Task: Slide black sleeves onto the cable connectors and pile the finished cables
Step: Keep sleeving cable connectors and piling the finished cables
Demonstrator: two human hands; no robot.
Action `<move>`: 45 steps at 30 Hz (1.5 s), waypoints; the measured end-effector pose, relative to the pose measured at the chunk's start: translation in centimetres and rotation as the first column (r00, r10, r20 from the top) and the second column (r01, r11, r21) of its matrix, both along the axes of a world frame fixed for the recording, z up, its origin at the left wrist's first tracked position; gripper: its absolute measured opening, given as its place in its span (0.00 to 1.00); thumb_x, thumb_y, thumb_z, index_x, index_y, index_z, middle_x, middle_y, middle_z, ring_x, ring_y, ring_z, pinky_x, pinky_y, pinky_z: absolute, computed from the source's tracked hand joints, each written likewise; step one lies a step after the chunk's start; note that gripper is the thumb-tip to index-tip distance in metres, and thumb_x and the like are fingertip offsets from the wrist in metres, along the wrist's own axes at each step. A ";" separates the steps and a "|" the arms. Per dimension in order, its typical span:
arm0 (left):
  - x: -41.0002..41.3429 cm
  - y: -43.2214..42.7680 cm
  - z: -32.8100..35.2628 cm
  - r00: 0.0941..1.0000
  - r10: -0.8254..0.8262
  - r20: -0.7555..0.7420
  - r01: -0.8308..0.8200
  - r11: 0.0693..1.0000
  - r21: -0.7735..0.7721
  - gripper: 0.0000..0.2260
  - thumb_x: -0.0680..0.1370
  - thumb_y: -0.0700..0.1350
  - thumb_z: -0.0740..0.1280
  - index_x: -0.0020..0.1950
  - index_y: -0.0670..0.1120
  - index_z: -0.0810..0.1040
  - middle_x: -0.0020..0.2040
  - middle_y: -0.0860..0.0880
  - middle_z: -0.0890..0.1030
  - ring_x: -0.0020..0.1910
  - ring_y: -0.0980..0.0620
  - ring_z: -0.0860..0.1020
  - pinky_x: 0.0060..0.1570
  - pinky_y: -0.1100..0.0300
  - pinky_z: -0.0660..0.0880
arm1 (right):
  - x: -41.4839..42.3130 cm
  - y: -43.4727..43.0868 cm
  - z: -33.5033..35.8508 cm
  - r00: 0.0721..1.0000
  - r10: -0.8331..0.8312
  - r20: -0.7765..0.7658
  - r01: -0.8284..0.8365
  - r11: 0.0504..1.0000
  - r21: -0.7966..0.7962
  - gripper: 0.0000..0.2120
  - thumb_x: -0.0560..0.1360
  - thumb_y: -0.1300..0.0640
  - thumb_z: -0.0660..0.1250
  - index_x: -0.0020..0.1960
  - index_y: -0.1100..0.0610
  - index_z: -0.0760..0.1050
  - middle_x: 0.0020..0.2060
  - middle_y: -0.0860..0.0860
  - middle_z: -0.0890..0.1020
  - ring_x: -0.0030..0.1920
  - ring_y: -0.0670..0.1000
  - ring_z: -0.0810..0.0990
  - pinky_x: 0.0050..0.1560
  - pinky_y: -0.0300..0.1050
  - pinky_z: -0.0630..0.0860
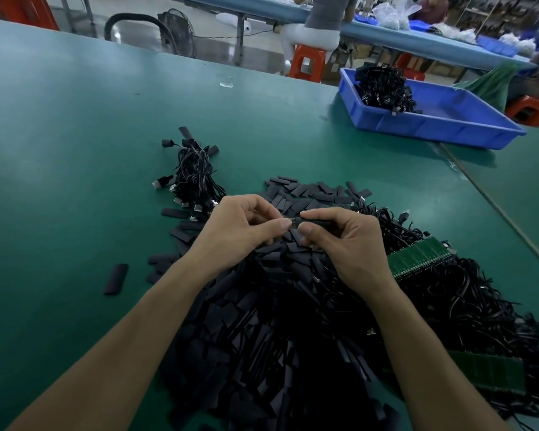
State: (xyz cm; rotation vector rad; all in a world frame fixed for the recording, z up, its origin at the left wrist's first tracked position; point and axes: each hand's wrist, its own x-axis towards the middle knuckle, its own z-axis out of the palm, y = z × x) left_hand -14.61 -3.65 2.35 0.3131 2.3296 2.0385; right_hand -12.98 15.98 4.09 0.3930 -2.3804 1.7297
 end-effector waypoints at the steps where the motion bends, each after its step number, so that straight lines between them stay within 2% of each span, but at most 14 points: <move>1: 0.0 0.0 0.0 1.000 0.020 0.009 -0.020 0.999 -0.026 0.07 0.73 0.47 0.77 0.42 0.46 0.83 0.36 0.46 0.86 0.33 0.53 0.82 0.38 0.63 0.79 | 0.1 0.0 -0.1 1.000 -0.017 -0.010 0.017 1.000 0.008 0.08 0.72 0.63 0.76 0.49 0.52 0.82 0.33 0.51 0.86 0.34 0.46 0.85 0.40 0.34 0.79; 4: 0.1 0.0 0.2 0.997 0.053 0.053 -0.050 0.997 -0.055 0.08 0.75 0.49 0.76 0.40 0.46 0.83 0.34 0.48 0.85 0.31 0.55 0.80 0.35 0.66 0.77 | 0.2 -0.1 -0.5 0.998 -0.045 -0.051 0.047 0.998 0.034 0.08 0.73 0.61 0.75 0.48 0.49 0.82 0.34 0.49 0.86 0.35 0.46 0.85 0.40 0.35 0.79; 7: 0.1 0.0 0.6 0.994 0.026 0.108 -0.022 0.999 -0.040 0.09 0.78 0.46 0.72 0.39 0.45 0.84 0.33 0.48 0.84 0.29 0.57 0.79 0.33 0.68 0.75 | 0.2 -0.2 -0.6 0.995 -0.058 -0.076 0.059 0.998 0.017 0.08 0.73 0.60 0.75 0.48 0.48 0.82 0.34 0.49 0.86 0.34 0.47 0.85 0.40 0.36 0.79; 13: 0.3 -0.3 1.2 0.978 -0.035 0.204 0.024 0.998 0.057 0.07 0.77 0.44 0.73 0.42 0.41 0.85 0.35 0.47 0.84 0.30 0.57 0.78 0.34 0.68 0.76 | 0.1 0.0 -0.2 1.000 0.020 -0.015 -0.020 0.999 -0.038 0.12 0.70 0.61 0.76 0.50 0.49 0.82 0.39 0.49 0.87 0.38 0.49 0.87 0.43 0.36 0.81; 16: 0.3 -0.3 1.3 0.971 -0.042 0.235 0.014 0.993 0.120 0.05 0.76 0.42 0.74 0.42 0.42 0.85 0.35 0.46 0.85 0.30 0.56 0.79 0.33 0.68 0.76 | -0.1 0.1 0.1 0.999 0.024 -0.030 -0.024 1.000 -0.010 0.14 0.70 0.63 0.77 0.50 0.48 0.82 0.39 0.46 0.87 0.37 0.47 0.86 0.43 0.35 0.81; 21: 0.5 0.1 1.2 0.974 0.031 0.226 -0.065 0.987 0.146 0.05 0.75 0.41 0.75 0.41 0.42 0.83 0.33 0.46 0.84 0.28 0.56 0.78 0.31 0.67 0.76 | -0.1 0.1 -0.2 0.996 -0.045 -0.071 0.046 0.999 0.018 0.12 0.70 0.62 0.77 0.50 0.50 0.82 0.36 0.47 0.86 0.36 0.47 0.86 0.43 0.36 0.81; 24: 0.5 0.2 1.1 0.974 0.009 0.226 -0.029 0.996 0.087 0.08 0.78 0.44 0.72 0.42 0.41 0.83 0.33 0.48 0.84 0.29 0.57 0.78 0.31 0.68 0.75 | -0.1 0.0 -0.5 0.994 -0.066 -0.086 0.066 0.998 0.002 0.10 0.71 0.63 0.77 0.49 0.51 0.83 0.35 0.50 0.86 0.35 0.49 0.86 0.43 0.39 0.82; 27: 0.5 0.2 1.1 0.977 -0.030 0.209 0.016 0.998 0.068 0.09 0.79 0.44 0.70 0.44 0.39 0.83 0.33 0.49 0.84 0.29 0.57 0.78 0.33 0.68 0.75 | 0.0 0.1 -0.6 0.995 -0.043 -0.089 0.041 0.999 -0.019 0.10 0.71 0.63 0.76 0.49 0.51 0.83 0.34 0.52 0.86 0.35 0.50 0.86 0.42 0.39 0.82; 30: 0.6 0.2 1.1 0.982 -0.043 0.186 0.032 0.998 0.060 0.07 0.79 0.42 0.70 0.43 0.41 0.83 0.34 0.48 0.84 0.30 0.57 0.78 0.33 0.68 0.76 | 0.1 -0.1 -0.4 0.999 0.010 -0.049 -0.012 0.999 -0.035 0.12 0.70 0.63 0.77 0.49 0.49 0.82 0.37 0.50 0.87 0.37 0.50 0.86 0.43 0.38 0.81; 34: 0.5 0.1 1.0 0.980 -0.064 0.187 0.054 0.997 0.055 0.08 0.79 0.42 0.70 0.42 0.41 0.84 0.33 0.48 0.84 0.29 0.57 0.78 0.34 0.68 0.76 | 0.0 -0.3 -0.5 0.998 0.030 -0.049 -0.032 0.999 -0.033 0.13 0.69 0.61 0.77 0.49 0.48 0.82 0.38 0.49 0.87 0.39 0.50 0.87 0.46 0.42 0.83; 38: 0.5 0.1 0.9 0.979 -0.071 0.190 0.061 0.997 0.057 0.07 0.79 0.42 0.71 0.42 0.41 0.84 0.33 0.49 0.84 0.29 0.57 0.78 0.33 0.68 0.76 | -0.1 -0.2 -0.8 0.997 0.014 -0.077 -0.016 1.000 -0.025 0.09 0.72 0.64 0.75 0.50 0.53 0.82 0.36 0.51 0.86 0.37 0.47 0.86 0.42 0.37 0.80; 41: 0.6 0.3 0.8 0.984 -0.062 0.169 0.055 0.997 0.045 0.07 0.79 0.42 0.71 0.41 0.43 0.83 0.32 0.49 0.84 0.29 0.58 0.78 0.32 0.69 0.75 | -0.1 -0.3 -1.3 0.995 -0.012 -0.098 0.011 1.000 -0.011 0.06 0.74 0.65 0.74 0.50 0.56 0.82 0.36 0.52 0.86 0.36 0.48 0.85 0.42 0.38 0.80; 45: 0.6 0.4 0.8 0.987 -0.068 0.147 0.063 0.997 0.037 0.07 0.79 0.42 0.71 0.41 0.43 0.83 0.32 0.50 0.84 0.29 0.58 0.78 0.32 0.69 0.75 | -0.1 -0.4 -1.1 0.996 0.002 -0.088 -0.004 1.000 -0.031 0.09 0.72 0.63 0.76 0.49 0.53 0.83 0.37 0.50 0.87 0.36 0.47 0.86 0.42 0.36 0.80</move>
